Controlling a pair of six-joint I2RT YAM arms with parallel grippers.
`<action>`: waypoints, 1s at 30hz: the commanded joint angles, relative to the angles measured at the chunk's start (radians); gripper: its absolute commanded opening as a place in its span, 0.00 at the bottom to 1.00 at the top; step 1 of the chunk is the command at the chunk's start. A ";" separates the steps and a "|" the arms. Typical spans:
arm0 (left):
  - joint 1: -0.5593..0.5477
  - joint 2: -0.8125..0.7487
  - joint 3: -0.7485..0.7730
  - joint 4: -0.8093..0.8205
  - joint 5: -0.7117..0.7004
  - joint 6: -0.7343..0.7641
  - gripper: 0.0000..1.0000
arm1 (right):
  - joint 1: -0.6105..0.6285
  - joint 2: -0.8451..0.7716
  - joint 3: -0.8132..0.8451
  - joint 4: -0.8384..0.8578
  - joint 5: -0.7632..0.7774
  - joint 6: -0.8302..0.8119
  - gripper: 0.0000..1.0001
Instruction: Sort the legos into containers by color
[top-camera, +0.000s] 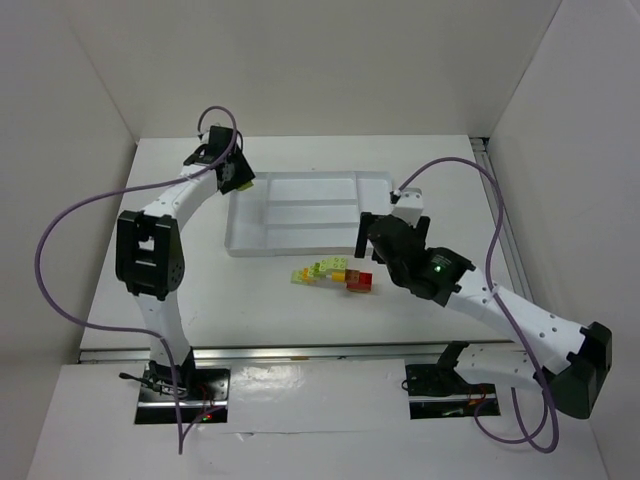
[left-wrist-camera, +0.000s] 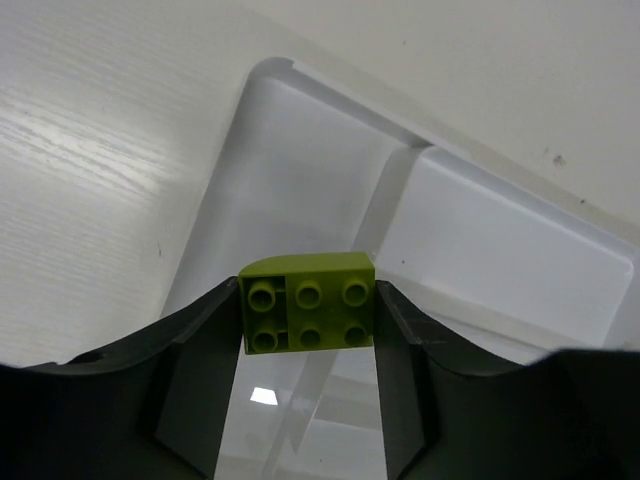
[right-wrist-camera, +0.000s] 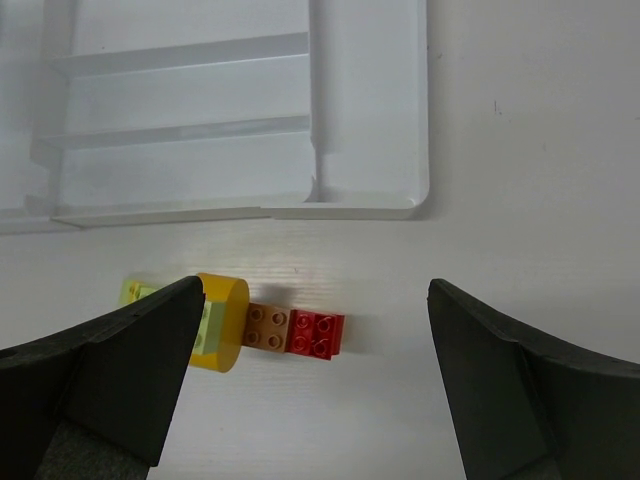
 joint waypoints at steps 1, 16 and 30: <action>-0.002 0.069 0.108 -0.039 -0.005 0.031 0.68 | -0.014 0.046 0.051 0.041 0.028 -0.020 1.00; -0.182 -0.124 0.032 -0.107 -0.083 0.105 0.90 | -0.136 0.076 0.060 0.111 -0.152 -0.143 1.00; -0.335 -0.526 -0.608 0.025 0.213 0.212 0.90 | -0.010 0.230 0.158 -0.028 -0.461 -0.444 0.97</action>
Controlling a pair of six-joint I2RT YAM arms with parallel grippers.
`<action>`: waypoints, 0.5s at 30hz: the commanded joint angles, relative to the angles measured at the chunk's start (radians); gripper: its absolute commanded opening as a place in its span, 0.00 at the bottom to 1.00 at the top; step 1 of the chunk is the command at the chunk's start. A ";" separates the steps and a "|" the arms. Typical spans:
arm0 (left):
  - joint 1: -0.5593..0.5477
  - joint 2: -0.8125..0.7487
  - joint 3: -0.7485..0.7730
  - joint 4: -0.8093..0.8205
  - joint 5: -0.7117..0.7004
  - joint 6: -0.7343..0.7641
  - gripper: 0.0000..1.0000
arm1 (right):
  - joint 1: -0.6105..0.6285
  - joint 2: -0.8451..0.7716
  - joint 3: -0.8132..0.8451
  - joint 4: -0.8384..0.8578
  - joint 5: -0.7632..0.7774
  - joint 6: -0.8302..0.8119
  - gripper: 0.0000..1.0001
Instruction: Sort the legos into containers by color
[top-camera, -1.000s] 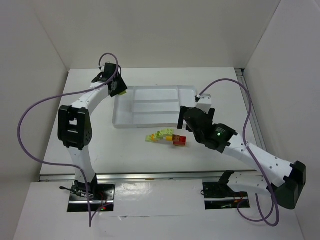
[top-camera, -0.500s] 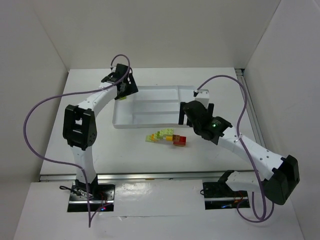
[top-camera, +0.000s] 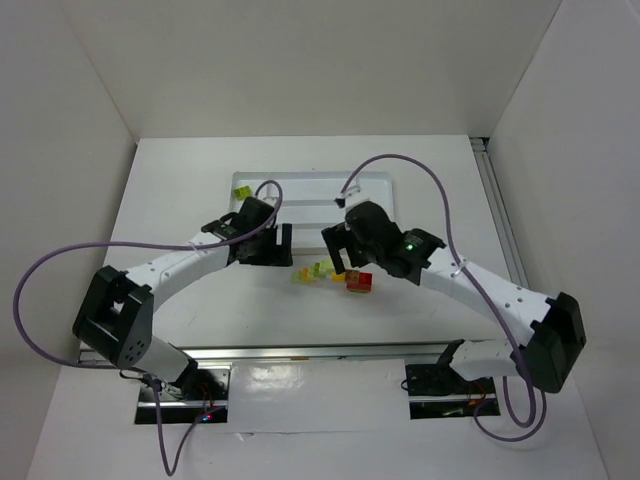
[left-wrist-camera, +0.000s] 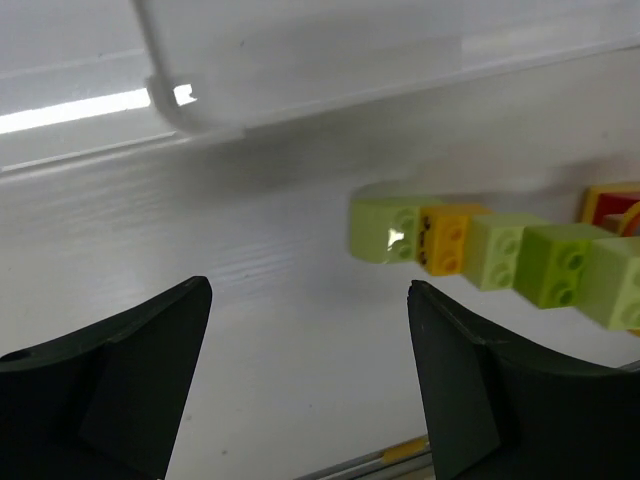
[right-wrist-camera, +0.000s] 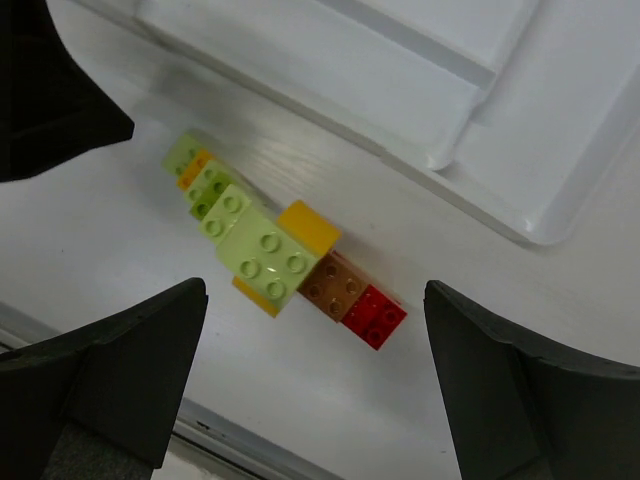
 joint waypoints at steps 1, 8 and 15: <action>0.036 -0.095 -0.021 0.020 0.031 -0.004 0.90 | 0.047 0.052 0.065 -0.043 -0.031 -0.114 0.95; 0.119 -0.150 -0.021 -0.016 0.018 0.011 0.90 | 0.047 0.126 0.080 -0.005 -0.151 -0.221 0.71; 0.189 -0.118 -0.030 0.003 0.101 0.029 0.89 | 0.047 0.158 0.076 -0.023 -0.155 -0.261 0.79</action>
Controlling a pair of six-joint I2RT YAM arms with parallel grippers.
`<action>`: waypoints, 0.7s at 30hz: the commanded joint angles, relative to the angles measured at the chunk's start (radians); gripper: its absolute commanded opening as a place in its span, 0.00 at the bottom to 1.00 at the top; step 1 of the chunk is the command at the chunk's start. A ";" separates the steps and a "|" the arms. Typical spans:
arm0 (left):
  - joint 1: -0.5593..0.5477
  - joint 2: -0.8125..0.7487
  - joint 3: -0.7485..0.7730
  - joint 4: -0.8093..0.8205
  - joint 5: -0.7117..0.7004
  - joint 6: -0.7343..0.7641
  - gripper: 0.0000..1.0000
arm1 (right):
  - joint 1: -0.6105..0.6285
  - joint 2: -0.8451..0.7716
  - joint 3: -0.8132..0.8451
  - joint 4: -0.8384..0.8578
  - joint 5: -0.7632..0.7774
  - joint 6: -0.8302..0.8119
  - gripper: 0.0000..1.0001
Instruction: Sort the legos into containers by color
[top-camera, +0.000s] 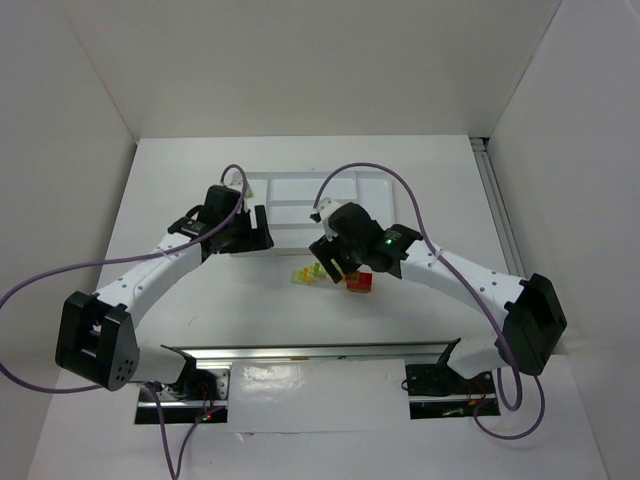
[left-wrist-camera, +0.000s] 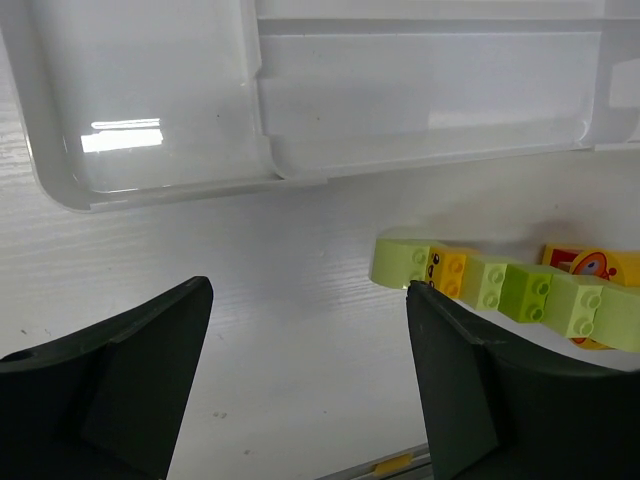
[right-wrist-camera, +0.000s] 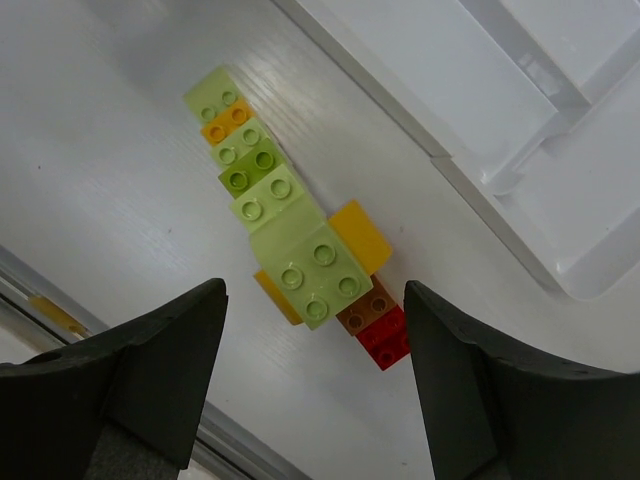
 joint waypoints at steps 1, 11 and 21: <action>0.017 0.023 0.009 0.023 0.058 0.025 0.89 | -0.001 -0.006 0.009 -0.010 -0.013 -0.031 0.79; 0.026 0.033 0.000 0.033 0.080 0.005 0.88 | -0.001 -0.020 -0.050 -0.022 0.068 0.004 0.99; -0.014 0.066 0.001 0.052 0.098 0.005 0.88 | -0.001 0.063 -0.144 0.042 0.072 0.023 0.99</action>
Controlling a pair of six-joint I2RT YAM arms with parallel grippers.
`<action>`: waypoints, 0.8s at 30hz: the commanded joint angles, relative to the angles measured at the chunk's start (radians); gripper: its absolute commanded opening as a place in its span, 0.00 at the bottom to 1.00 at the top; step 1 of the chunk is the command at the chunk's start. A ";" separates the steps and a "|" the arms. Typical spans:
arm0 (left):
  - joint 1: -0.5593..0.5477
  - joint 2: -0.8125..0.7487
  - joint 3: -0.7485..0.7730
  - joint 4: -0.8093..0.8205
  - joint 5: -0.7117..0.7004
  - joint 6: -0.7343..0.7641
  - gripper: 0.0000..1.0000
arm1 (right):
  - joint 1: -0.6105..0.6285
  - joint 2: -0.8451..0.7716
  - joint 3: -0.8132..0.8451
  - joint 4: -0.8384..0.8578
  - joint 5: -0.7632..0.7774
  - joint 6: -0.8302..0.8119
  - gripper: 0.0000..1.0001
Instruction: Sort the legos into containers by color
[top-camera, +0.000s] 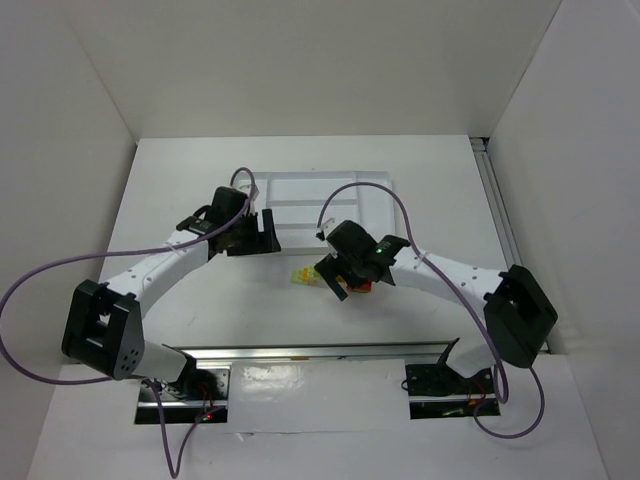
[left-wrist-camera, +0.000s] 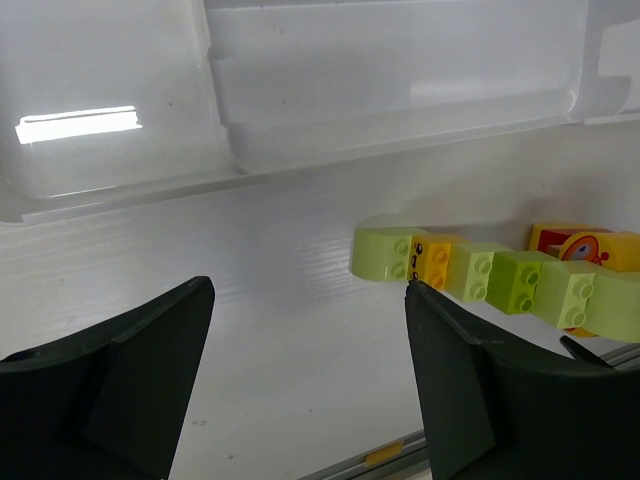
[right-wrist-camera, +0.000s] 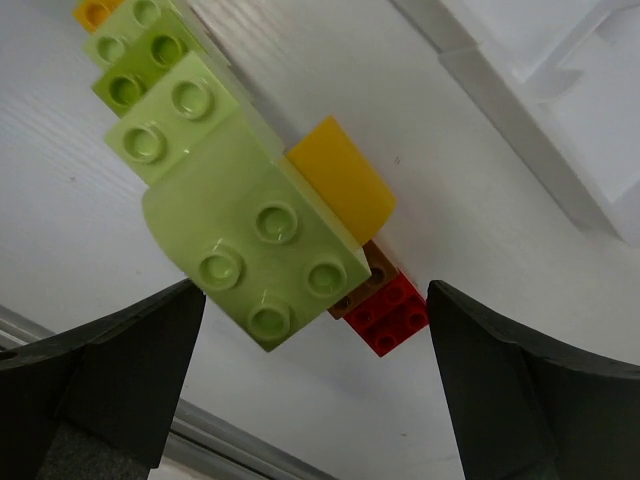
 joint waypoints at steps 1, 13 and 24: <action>-0.023 0.014 0.004 0.022 0.024 0.007 0.88 | -0.001 0.019 -0.041 0.057 0.000 0.008 0.99; -0.032 0.014 0.004 0.033 0.013 -0.002 0.87 | -0.001 0.039 -0.078 0.144 0.018 0.008 0.77; -0.041 -0.014 -0.005 0.033 0.004 0.007 0.87 | 0.028 -0.004 0.003 0.054 0.076 0.008 0.87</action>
